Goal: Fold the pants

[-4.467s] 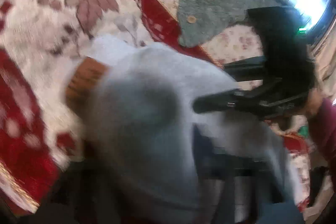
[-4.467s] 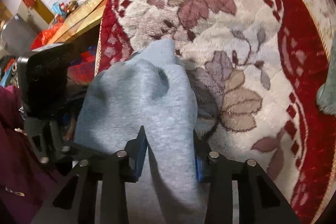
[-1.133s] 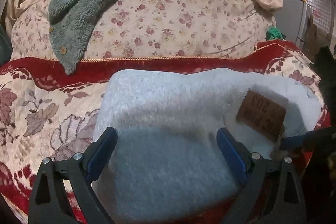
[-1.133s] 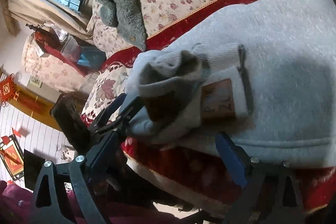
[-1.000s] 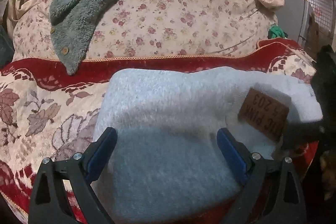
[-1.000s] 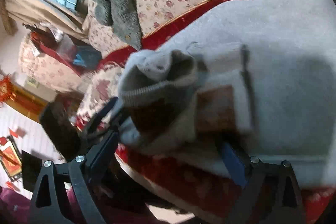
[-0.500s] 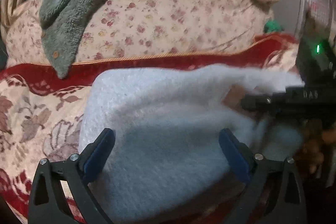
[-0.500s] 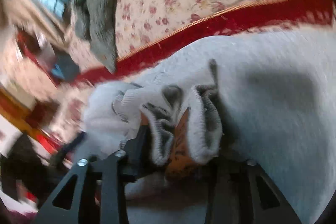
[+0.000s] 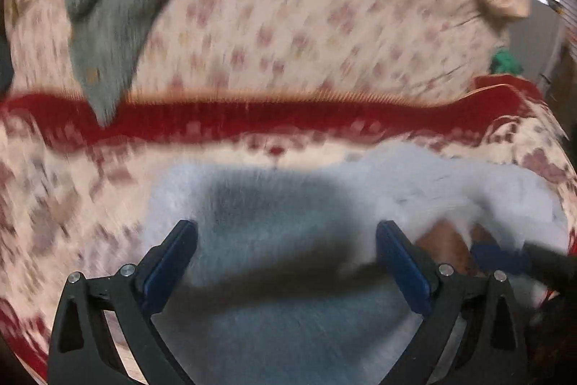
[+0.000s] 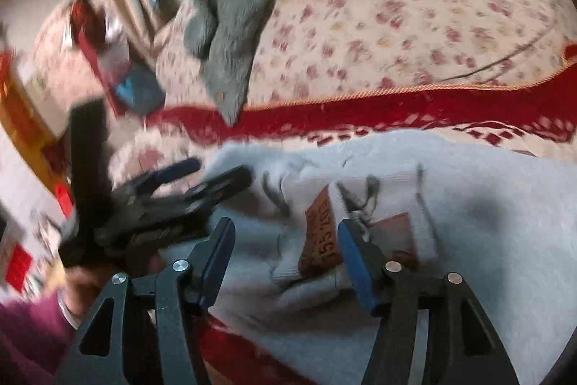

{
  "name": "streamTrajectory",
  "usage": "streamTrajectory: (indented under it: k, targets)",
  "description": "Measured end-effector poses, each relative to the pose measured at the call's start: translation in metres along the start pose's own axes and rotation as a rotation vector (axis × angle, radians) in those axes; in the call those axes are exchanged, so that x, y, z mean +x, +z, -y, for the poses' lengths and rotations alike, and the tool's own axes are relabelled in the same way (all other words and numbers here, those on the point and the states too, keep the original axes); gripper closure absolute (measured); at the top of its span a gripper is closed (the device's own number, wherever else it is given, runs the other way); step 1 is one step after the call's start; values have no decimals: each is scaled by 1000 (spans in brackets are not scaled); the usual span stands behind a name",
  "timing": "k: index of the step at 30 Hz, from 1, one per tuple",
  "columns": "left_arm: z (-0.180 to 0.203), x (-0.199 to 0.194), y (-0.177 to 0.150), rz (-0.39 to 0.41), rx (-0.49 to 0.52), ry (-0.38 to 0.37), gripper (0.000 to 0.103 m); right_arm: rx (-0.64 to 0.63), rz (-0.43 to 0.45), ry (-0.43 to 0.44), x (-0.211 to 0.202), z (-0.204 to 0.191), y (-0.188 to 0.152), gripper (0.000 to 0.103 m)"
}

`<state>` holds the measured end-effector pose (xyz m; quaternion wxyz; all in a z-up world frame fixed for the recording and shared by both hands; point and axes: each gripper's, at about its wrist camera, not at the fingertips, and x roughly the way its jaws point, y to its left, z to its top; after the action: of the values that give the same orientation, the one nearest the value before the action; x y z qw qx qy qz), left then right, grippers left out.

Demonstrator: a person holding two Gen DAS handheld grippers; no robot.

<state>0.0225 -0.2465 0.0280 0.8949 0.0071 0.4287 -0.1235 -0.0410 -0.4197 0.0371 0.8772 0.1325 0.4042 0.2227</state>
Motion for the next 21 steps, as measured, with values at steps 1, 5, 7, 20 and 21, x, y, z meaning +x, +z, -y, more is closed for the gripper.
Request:
streamTrajectory:
  k: [1,5,7,20,21]
  targets:
    - [-3,10,1,-39,-14,3,3,13,-40,-20,10,7,-5,46]
    - [2,14,-4,-21,-2,18,0,129,-34,3,6,35,-22,66]
    - [5,9,-7,9,12,30,0,150,-23,22,-8,35,-21,65]
    - [92,-29,23,51,189,-409,0,510,112,-63,-139,81,-92,10]
    - [101,-24,26,33,196,-436,0,550,111,-91,-145,90,-97,9]
